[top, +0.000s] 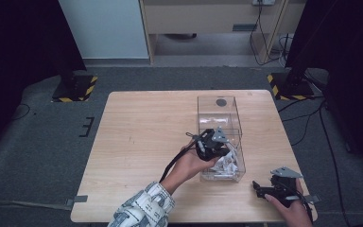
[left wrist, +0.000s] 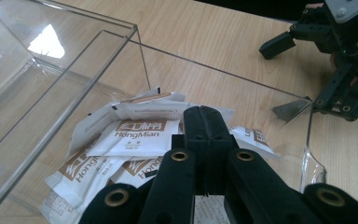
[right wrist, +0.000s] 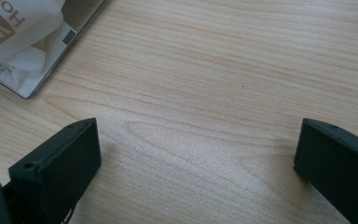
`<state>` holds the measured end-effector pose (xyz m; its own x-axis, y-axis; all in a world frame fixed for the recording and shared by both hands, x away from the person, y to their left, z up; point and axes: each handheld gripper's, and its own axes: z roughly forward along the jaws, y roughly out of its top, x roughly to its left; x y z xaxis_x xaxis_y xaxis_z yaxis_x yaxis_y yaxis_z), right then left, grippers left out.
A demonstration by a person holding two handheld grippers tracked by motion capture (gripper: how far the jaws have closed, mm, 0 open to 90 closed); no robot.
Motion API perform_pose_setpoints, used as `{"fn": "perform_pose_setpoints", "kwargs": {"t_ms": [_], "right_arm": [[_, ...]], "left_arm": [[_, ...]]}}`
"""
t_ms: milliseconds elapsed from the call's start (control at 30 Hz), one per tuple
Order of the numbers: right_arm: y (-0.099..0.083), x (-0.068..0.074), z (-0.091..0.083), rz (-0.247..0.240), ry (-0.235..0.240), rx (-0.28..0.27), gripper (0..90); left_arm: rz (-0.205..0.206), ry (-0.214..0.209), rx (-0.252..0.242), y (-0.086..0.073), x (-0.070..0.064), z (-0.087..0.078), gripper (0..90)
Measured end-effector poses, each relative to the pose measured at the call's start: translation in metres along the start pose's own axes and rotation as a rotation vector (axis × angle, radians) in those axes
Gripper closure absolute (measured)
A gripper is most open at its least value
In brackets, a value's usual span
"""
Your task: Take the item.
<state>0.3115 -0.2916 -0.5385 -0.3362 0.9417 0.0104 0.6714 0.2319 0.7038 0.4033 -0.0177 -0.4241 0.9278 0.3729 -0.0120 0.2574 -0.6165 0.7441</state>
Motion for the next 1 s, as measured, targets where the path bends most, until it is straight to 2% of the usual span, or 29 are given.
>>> {"fn": "perform_pose_setpoints", "kwargs": {"t_ms": [567, 867, 1000], "right_arm": [[0.0, 0.0, 0.0, 0.0, 0.0, 0.0, 0.8], [0.0, 0.0, 0.0, 0.0, -0.001, 0.0, 0.8], [0.0, 0.0, 0.0, 0.0, 0.0, 0.0, 0.8]], "left_arm": [[-0.014, 0.007, -0.043, 0.003, 0.005, -0.012, 90.0], [-0.014, 0.011, -0.05, 0.002, 0.008, -0.017, 90.0], [-0.023, -0.001, -0.045, 0.003, 0.005, -0.015, 90.0]]}}
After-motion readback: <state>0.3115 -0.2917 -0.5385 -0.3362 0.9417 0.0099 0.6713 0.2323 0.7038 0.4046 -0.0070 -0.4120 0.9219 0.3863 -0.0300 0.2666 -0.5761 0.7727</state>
